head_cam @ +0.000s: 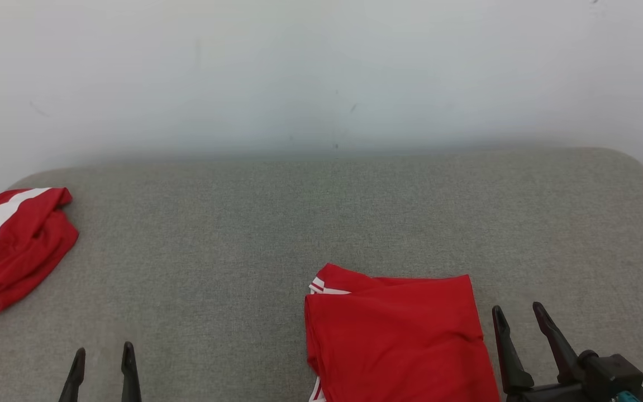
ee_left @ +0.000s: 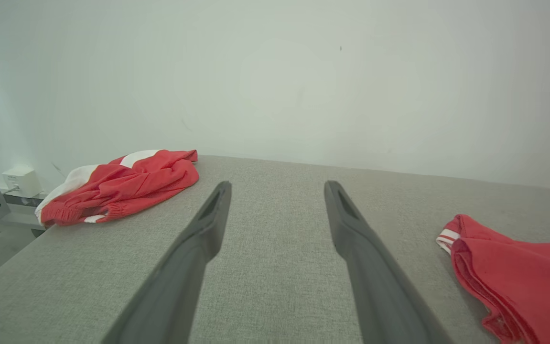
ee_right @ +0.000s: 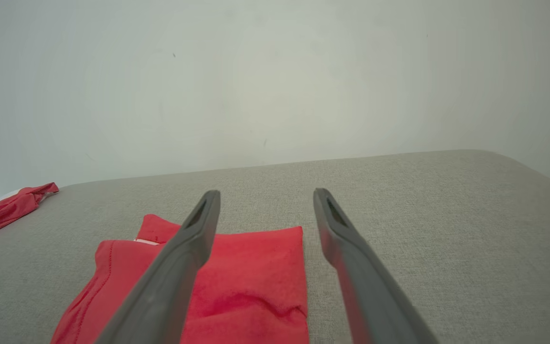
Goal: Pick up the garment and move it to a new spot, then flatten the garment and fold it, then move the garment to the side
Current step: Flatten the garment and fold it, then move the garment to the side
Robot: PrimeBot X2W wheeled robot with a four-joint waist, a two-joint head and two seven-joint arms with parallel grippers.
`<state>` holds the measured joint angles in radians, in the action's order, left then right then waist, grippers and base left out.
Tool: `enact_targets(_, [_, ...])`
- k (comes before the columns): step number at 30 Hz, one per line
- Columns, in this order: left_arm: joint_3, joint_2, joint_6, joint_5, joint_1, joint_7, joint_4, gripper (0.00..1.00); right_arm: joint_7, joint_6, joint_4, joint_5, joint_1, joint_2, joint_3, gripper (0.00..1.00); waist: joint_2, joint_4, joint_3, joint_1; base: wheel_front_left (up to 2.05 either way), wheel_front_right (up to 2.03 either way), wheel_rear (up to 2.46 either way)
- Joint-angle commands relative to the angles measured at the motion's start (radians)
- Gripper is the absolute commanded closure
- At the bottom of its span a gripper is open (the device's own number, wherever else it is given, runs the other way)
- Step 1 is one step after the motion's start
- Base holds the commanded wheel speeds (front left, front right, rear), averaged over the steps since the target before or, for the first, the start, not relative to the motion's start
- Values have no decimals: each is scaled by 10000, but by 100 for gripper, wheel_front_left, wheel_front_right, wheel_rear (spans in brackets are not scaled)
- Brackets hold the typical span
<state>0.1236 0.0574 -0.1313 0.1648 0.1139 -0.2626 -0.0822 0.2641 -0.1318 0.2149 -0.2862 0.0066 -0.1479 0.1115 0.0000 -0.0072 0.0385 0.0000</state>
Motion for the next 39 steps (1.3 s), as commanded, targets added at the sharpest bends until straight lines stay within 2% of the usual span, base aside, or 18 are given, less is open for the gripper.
enact_targets(1, [13, 44, 18, -70, 156, -31, -22, 0, 0, 25, -45, 96, 127, 12, -47, 0, 0, -22, 53, 0, 0, 0, 0])
enact_targets(5, [-120, 252, 18, -49, 332, 84, -22, 0, 0, 25, -200, 170, 297, -59, -169, 0, 0, -3, 157, 0, 0, 0, 0])
enact_targets(12, [-642, 844, 18, 247, 458, 653, 640, 0, 0, 25, -399, 280, 548, -71, -377, 0, 0, 118, 247, 0, 0, 0, 0])
enact_targets(18, [-953, 1106, 19, 708, 495, 1138, 1188, 0, -30, 26, -347, 390, 624, 4, -417, 0, 0, 181, 268, 0, 0, 0, 0])
enact_targets(25, [-955, 1120, 43, 1119, 501, 1467, 1561, 0, -326, 26, -497, 635, 692, 185, -628, 0, 0, 162, 227, 0, 0, 0, 0])
enact_targets(39, [-898, 1174, 213, 1261, 681, 1645, 1547, 0, -597, 26, -962, 913, 853, 362, -866, 0, 0, 131, 251, 0, 0, 0, 0])
